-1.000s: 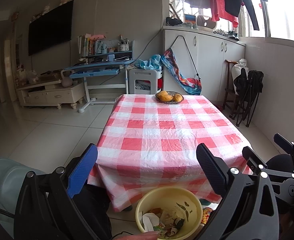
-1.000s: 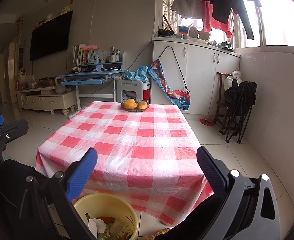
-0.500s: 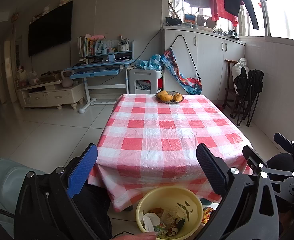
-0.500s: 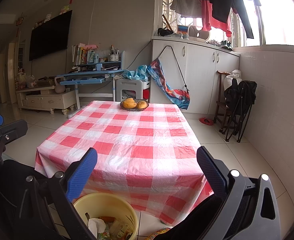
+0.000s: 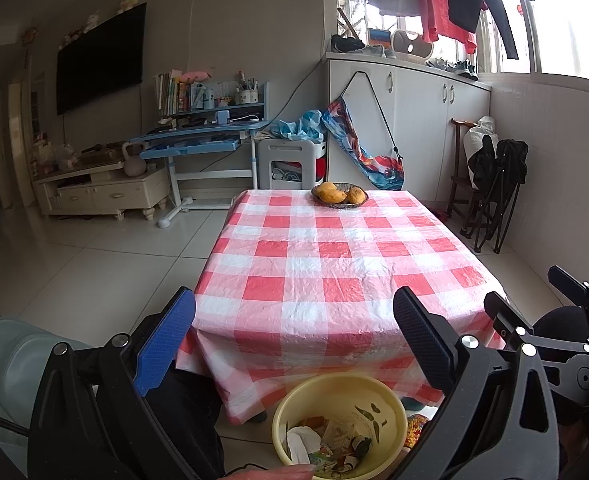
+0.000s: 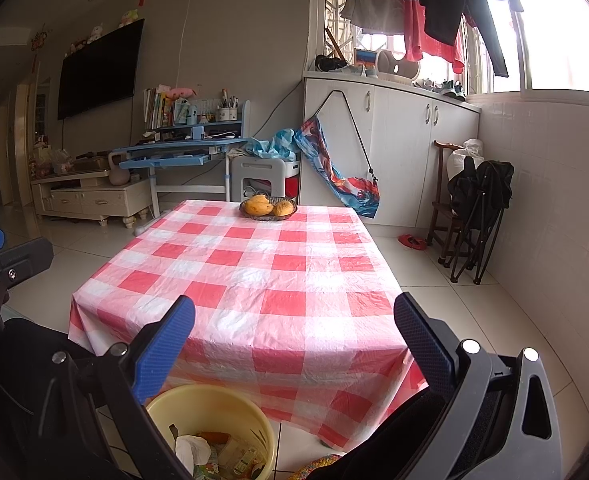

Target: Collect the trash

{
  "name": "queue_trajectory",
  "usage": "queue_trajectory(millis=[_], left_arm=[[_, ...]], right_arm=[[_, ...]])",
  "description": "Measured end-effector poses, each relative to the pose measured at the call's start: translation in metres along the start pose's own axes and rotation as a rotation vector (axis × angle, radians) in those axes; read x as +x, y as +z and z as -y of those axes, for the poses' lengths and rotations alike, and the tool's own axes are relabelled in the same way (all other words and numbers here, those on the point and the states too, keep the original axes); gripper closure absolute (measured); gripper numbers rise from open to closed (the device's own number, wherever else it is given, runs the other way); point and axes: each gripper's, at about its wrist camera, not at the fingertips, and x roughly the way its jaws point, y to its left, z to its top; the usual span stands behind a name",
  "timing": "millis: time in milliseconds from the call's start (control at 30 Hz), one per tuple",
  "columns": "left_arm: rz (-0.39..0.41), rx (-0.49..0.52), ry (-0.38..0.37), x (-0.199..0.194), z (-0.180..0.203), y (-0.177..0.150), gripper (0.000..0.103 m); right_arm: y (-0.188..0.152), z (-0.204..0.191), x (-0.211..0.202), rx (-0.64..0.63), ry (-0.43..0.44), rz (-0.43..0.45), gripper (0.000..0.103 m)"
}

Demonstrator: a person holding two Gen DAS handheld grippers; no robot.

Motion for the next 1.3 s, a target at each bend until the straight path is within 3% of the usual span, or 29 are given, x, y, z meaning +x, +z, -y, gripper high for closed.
queue_trajectory(millis=[1300], left_arm=[[-0.006, -0.013, -0.005, 0.0009, -0.0003, 0.0016, 0.007]], right_arm=[[-0.0054, 0.0043, -0.0044, -0.01, -0.012, -0.011, 0.008]])
